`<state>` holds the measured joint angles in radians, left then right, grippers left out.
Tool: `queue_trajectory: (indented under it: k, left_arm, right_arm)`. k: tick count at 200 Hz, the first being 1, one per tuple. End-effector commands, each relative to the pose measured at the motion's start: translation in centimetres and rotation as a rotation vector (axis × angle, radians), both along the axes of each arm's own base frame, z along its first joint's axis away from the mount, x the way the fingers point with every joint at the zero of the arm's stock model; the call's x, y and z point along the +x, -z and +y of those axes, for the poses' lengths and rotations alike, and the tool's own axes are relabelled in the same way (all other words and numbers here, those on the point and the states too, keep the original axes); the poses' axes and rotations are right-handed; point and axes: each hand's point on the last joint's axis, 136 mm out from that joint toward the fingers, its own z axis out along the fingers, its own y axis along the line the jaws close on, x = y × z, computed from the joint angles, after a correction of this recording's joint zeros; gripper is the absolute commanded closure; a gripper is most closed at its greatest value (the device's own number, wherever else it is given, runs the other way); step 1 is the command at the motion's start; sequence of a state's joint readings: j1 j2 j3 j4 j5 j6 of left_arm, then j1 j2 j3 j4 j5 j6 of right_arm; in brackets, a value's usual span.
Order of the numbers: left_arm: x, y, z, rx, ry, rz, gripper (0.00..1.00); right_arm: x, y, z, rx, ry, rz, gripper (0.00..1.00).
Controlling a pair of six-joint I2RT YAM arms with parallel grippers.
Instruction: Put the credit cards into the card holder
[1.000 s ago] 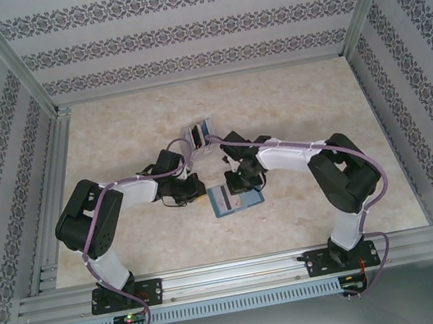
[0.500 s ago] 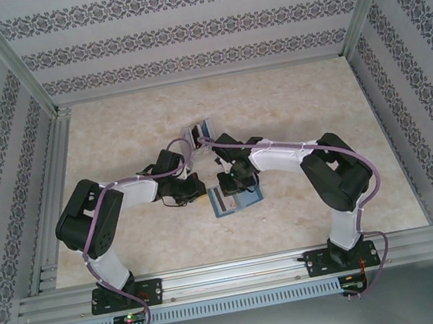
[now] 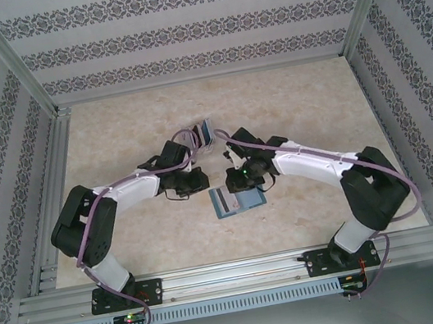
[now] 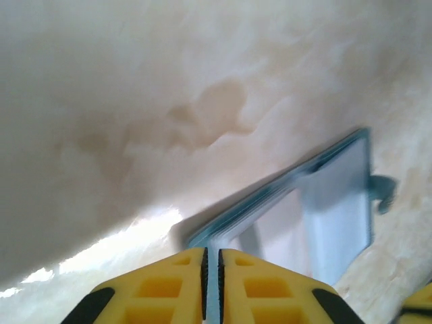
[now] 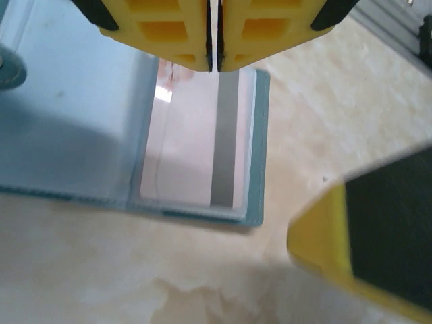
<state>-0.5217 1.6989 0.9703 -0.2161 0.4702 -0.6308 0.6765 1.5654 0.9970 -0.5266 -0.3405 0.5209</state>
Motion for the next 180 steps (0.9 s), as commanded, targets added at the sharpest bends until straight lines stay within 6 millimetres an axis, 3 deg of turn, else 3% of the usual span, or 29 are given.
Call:
queue_trajectory:
  k: [1, 33, 66, 97, 142, 180]
  left_arm:
    - [1.6, -1.7, -0.1, 0.031, 0.045, -0.061, 0.83]
    - [3.4, -0.9, -2.3, -0.022, 0.067, -0.039, 0.82]
    - [3.0, 1.0, -2.9, -0.049, 0.083, 0.024, 0.83]
    - [1.4, 2.2, -1.8, -0.016, 0.090, 0.052, 0.83]
    - [-2.1, 2.9, -0.4, -0.019, 0.037, 0.101, 0.84]
    - [-6.2, 3.8, -2.0, -0.014, 0.062, 0.146, 0.83]
  right_arm:
    - [-3.2, 1.4, -0.5, 0.012, -0.025, 0.094, 0.86]
    - [-5.6, 4.1, -1.9, -0.008, 0.014, 0.163, 0.86]
    - [-5.0, 5.9, -3.8, -0.080, 0.101, 0.132, 0.84]
    - [-2.0, 6.8, -5.3, -0.124, 0.192, 0.081, 0.84]
    - [4.3, 5.1, -6.4, -0.112, 0.261, -0.037, 0.84]
    - [8.2, 4.4, -4.2, -0.055, 0.218, -0.056, 0.84]
